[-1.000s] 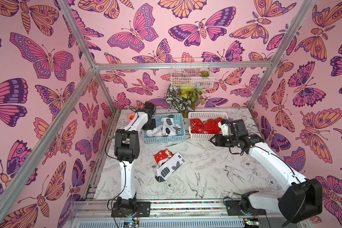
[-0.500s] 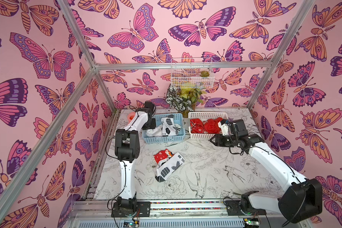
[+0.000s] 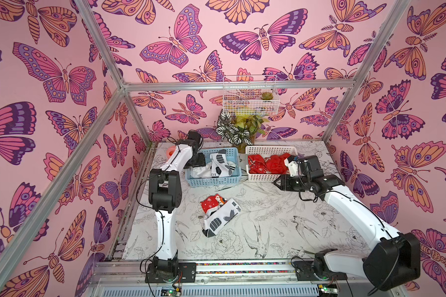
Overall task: Sort the socks into the basket by color
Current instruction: Place the sock in the bin, then pick up the sock at the center of the board.
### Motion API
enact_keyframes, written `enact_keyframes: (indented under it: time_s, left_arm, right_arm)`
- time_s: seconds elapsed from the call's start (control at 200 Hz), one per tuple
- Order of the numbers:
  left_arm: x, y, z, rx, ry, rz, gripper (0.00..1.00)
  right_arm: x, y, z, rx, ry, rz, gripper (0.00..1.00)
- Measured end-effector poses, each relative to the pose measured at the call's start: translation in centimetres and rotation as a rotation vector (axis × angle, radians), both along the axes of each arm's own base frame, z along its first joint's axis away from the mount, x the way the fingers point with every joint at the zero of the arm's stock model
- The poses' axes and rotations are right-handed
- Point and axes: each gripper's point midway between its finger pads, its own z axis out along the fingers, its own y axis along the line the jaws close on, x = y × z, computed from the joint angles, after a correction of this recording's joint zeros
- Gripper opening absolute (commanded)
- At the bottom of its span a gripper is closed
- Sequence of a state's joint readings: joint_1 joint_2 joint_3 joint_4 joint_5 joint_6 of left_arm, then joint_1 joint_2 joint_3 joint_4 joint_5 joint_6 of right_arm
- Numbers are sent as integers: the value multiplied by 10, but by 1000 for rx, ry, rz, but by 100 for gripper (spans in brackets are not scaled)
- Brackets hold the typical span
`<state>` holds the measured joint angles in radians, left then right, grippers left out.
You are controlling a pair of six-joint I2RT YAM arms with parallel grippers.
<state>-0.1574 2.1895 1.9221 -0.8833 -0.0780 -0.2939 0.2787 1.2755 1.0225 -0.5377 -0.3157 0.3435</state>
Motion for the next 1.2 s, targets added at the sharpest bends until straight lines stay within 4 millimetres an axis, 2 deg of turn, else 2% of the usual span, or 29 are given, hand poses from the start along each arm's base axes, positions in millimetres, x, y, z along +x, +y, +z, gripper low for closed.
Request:
enact_keyframes:
  time_s: [0.14, 0.271, 0.381, 0.481, 0.657, 0.897, 1.068, 1.203]
  left_arm:
    - [-2, -1, 17, -4, -26, -3, 79]
    - [-7, -7, 44, -11, -74, -15, 79]
    - [-16, -17, 67, -11, -112, -38, 80]
    - [-32, -33, 82, -8, -132, -73, 80]
    - [-81, -58, 96, -16, -129, -138, 81]
    - [-161, -67, 112, -26, -158, -155, 88]
    - [-217, -76, 102, -47, -155, -163, 90]
    - [-252, -71, 88, -56, -148, -136, 92]
  right_arm:
    - [0, 0, 0, 0, 0, 0, 51]
    - [0, 0, 0, 0, 0, 1, 51]
    - [0, 0, 0, 0, 0, 1, 51]
    - [1, 1, 1, 3, 1, 3, 51]
    - [4, 9, 4, 8, 0, 25, 51]
    - [9, 22, 12, 1, -14, 60, 52]
    - [5, 31, 11, -12, -7, 84, 53]
    - [1, 35, 11, -24, -3, 104, 54]
